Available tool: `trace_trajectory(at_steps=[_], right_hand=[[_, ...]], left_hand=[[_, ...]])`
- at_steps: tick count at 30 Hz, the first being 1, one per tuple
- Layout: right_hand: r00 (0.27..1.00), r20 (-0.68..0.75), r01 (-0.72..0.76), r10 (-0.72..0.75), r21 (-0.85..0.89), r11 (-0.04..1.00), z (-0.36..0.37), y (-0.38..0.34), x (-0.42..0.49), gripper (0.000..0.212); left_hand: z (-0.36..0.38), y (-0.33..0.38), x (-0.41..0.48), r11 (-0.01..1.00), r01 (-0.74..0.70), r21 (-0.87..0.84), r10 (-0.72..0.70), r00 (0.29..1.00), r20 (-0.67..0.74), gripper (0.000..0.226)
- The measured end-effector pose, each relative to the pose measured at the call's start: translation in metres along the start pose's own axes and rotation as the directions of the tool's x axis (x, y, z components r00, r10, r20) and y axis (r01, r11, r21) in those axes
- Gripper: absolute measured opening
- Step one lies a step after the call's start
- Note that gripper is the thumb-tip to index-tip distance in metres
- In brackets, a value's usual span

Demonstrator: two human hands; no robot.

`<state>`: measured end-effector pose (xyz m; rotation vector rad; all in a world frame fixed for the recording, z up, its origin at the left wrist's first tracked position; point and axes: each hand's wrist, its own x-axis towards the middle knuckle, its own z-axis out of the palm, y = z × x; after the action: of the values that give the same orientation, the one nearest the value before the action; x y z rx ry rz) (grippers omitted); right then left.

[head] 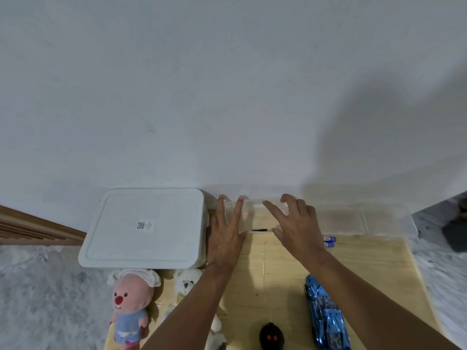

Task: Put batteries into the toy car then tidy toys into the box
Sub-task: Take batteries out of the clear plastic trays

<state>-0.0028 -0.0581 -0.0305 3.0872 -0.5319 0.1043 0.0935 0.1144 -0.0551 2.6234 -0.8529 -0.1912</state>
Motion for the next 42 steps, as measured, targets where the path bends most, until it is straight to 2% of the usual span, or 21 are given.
trace_trajectory(at_steps=[3,5,7,9,10,12,14,15,18,20,24,26,28,30,33,37,42], right_hand=[[0.999,0.03,-0.032,0.033,-0.031,0.999,0.003,-0.003,0.001,0.098],[0.999,0.014,-0.04,0.041,-0.042,0.998,0.004,-0.005,0.002,0.093],[0.997,-0.076,0.017,-0.019,-0.023,1.0,0.007,-0.009,-0.002,0.074],[0.978,-0.174,0.126,-0.112,0.068,0.99,0.011,-0.014,-0.005,0.048],[0.976,-0.158,0.172,-0.151,0.127,0.977,0.013,-0.016,-0.005,0.038],[0.984,0.04,0.161,-0.174,0.233,0.959,0.015,-0.018,0.001,0.029],[0.949,0.299,0.001,-0.105,0.327,0.945,0.018,-0.018,0.013,0.032],[0.921,0.381,-0.062,-0.081,0.348,0.935,0.02,-0.017,0.02,0.035],[0.861,0.504,-0.12,-0.068,0.332,0.935,0.024,-0.016,0.036,0.039],[0.843,0.534,-0.136,-0.068,0.333,0.933,0.027,-0.015,0.043,0.036],[0.835,0.55,-0.264,0.012,0.381,0.886,0.035,-0.015,0.055,0.027],[0.83,0.556,-0.301,0.043,0.382,0.874,0.037,-0.015,0.057,0.021],[0.83,0.553,-0.323,0.07,0.374,0.869,0.037,-0.016,0.059,0.023],[0.838,0.538,-0.315,0.086,0.35,0.882,0.037,-0.017,0.059,0.024],[0.857,0.507,-0.277,0.095,0.298,0.913,0.035,-0.019,0.06,0.01],[0.884,0.466,-0.197,0.046,0.281,0.939,0.034,-0.019,0.056,0.012],[0.882,0.469,-0.191,0.049,0.26,0.947,0.034,-0.021,0.057,0.007]], left_hand=[[0.0,-0.001,-0.001,0.999,-0.008,-0.042,0.007,1.0,-0.015,0.112],[0.0,-0.002,-0.001,0.999,-0.014,-0.049,0.013,1.0,-0.016,0.112],[-0.001,-0.002,-0.001,0.998,-0.009,-0.063,0.008,1.0,-0.001,0.115],[-0.001,-0.002,-0.001,0.998,0.005,-0.059,-0.003,1.0,0.023,0.117],[-0.002,-0.001,-0.001,0.999,0.012,-0.053,-0.01,0.999,0.036,0.116],[-0.004,0.0,-0.002,0.998,0.019,-0.053,-0.016,0.998,0.06,0.114],[-0.006,0.0,-0.002,1.0,0.012,-0.027,-0.011,0.997,0.072,0.112],[-0.007,0.0,-0.002,1.0,0.009,-0.004,-0.009,0.997,0.077,0.112],[-0.009,0.0,-0.001,0.999,0.014,0.032,-0.017,0.996,0.092,0.112],[-0.01,0.0,-0.001,1.0,0.014,0.023,-0.016,0.994,0.105,0.111],[-0.015,0.001,-0.004,0.992,0.028,-0.125,-0.01,0.99,0.142,0.106],[-0.017,0.001,-0.004,0.99,0.028,-0.136,-0.009,0.99,0.138,0.105],[-0.017,0.002,-0.005,0.992,0.017,-0.127,-0.001,0.992,0.127,0.104],[-0.016,0.002,-0.005,0.991,0.014,-0.135,0.003,0.992,0.127,0.105],[-0.016,0.002,-0.005,0.992,0.016,-0.128,0.001,0.991,0.134,0.107],[-0.014,0.001,-0.004,0.998,0.0,-0.059,0.007,0.992,0.123,0.109],[-0.012,0.001,-0.004,1.0,0.004,-0.002,-0.004,0.993,0.12,0.114]])
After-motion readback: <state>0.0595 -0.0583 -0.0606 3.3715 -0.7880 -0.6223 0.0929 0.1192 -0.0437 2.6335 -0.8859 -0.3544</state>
